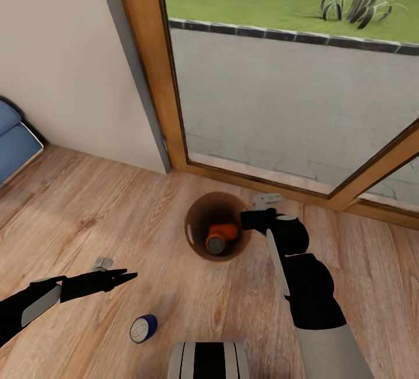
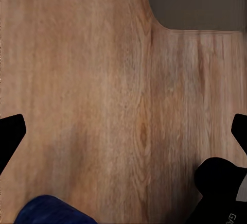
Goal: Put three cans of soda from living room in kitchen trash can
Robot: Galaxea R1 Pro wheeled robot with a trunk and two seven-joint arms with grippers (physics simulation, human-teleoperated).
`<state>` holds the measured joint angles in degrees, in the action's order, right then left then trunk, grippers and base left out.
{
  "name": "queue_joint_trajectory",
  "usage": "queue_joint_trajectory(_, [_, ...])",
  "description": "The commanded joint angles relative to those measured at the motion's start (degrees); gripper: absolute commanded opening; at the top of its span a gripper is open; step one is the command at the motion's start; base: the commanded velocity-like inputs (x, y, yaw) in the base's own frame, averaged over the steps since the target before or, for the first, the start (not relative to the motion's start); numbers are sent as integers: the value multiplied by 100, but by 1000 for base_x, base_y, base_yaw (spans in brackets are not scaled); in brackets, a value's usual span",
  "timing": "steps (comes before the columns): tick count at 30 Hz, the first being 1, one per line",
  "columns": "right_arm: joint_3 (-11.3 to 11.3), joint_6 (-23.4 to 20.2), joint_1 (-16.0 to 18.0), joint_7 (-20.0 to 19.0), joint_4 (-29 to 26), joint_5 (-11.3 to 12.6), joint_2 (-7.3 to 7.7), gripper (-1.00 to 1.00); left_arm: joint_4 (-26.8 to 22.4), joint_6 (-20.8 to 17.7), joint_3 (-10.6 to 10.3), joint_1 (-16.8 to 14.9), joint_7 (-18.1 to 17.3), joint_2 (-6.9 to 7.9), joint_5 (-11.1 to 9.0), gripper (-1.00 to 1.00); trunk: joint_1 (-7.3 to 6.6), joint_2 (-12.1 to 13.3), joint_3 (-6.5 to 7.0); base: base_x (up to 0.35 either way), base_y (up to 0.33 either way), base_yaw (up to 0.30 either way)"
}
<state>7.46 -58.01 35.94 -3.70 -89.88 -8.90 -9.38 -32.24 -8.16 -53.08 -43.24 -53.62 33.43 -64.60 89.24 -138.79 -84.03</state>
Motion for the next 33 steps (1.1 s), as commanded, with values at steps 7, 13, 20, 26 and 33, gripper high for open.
queue_joint_trajectory(7, [-3, -199, 0, -50, -28, -387, 154, -100, -1, -60, -17, 0, 2, -20, 9, 100, 0, 0, 0, 0, 0, 0])
queue_joint_trajectory(13, [-1, -199, 0, -60, -38, -786, 164, -100, 1, -63, -18, 0, 1, -20, 9, 100, 0, 0, 0, 0, 0, 0])
queue_joint_trajectory(20, [-9, -199, 0, -73, -38, -906, 163, -100, 7, -63, -18, 0, 1, -20, 9, 100, 0, 0, 0, 0, 0, 0])
queue_joint_trajectory(26, [-53, -199, 1, -461, -38, 563, 161, -100, 7, -63, -18, 0, 1, -29, 9, 100, 0, 0, 0, 0, 0, 0])
queue_joint_trajectory(33, [-282, -199, 3, -822, -38, 563, 164, -100, 7, -63, -18, 0, 1, -37, 9, 100, 0, 0, 0, 0, 0, 0])
